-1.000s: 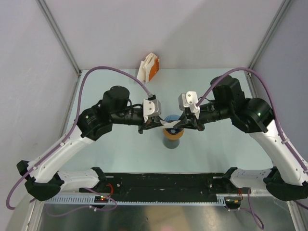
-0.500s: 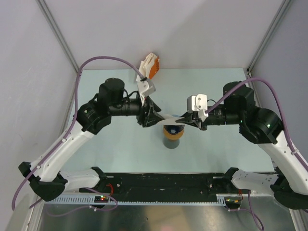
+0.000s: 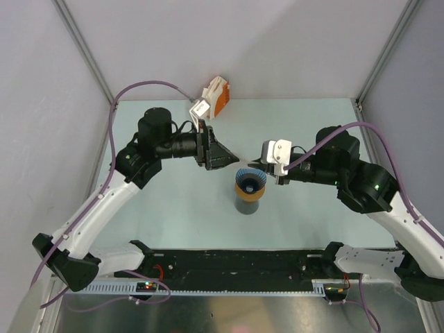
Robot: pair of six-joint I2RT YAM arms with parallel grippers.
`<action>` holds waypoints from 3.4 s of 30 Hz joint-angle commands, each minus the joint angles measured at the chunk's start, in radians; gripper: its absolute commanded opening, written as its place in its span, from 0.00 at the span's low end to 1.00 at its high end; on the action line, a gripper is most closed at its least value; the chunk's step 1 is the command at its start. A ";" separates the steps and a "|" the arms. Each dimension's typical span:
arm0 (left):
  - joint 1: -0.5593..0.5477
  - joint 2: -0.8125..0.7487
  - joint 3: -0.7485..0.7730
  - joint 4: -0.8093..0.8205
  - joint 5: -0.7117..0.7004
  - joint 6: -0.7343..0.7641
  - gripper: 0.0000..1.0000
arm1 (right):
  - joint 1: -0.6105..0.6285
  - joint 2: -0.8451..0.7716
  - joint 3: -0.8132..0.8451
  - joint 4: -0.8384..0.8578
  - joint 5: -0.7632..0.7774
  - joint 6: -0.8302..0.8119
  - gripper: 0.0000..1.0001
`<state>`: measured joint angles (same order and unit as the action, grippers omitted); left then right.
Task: Place the coffee filter in the dripper
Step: Adjust the coffee filter.
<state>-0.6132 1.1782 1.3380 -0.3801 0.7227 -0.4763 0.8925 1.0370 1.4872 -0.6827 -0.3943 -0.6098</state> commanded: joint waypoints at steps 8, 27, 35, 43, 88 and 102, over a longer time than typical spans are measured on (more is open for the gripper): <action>0.037 -0.012 -0.092 0.164 0.101 -0.227 0.74 | 0.033 -0.022 -0.011 0.118 0.130 -0.064 0.00; 0.102 -0.020 -0.244 0.468 0.192 -0.536 0.80 | 0.071 -0.010 -0.030 0.103 0.153 -0.122 0.00; 0.081 -0.054 -0.297 0.477 0.189 -0.530 0.68 | 0.070 -0.003 -0.028 0.100 0.146 -0.131 0.00; 0.076 -0.060 -0.296 0.501 0.184 -0.543 0.56 | 0.069 -0.006 -0.037 0.092 0.133 -0.136 0.00; 0.026 -0.124 -0.285 0.416 0.200 -0.210 0.58 | -0.097 -0.023 0.061 -0.096 -0.204 -0.072 0.00; -0.009 -0.106 -0.208 0.300 0.193 -0.016 0.49 | -0.112 0.006 0.085 -0.127 -0.316 -0.045 0.00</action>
<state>-0.6113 1.0801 1.0863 -0.0700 0.9024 -0.5735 0.7856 1.0328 1.5249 -0.8066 -0.6701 -0.6804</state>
